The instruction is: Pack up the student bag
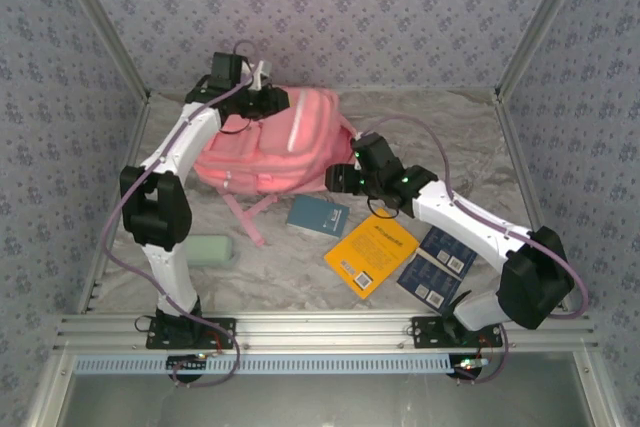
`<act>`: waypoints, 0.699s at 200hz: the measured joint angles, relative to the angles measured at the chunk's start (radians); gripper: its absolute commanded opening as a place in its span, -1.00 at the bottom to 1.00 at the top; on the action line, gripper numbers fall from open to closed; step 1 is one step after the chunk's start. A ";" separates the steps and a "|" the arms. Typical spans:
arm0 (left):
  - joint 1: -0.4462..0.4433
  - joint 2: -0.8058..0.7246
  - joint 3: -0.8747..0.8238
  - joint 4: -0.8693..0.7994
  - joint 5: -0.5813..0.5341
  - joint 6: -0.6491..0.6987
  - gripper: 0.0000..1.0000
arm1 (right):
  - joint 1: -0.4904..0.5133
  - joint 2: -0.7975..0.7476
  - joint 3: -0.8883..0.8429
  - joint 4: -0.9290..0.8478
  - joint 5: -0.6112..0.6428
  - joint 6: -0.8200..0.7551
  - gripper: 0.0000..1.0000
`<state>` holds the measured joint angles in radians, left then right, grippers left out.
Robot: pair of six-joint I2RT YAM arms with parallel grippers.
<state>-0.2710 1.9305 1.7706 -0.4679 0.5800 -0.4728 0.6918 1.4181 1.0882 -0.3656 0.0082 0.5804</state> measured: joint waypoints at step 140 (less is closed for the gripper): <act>-0.215 -0.358 -0.842 0.190 -0.189 -0.191 0.12 | 0.013 0.122 -0.156 0.045 -0.139 0.277 0.42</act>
<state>-0.4862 1.5726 0.9291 -0.2775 0.3912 -0.6640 0.7048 1.5398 0.9325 -0.3202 -0.1307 0.8577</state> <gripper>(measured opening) 0.563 0.712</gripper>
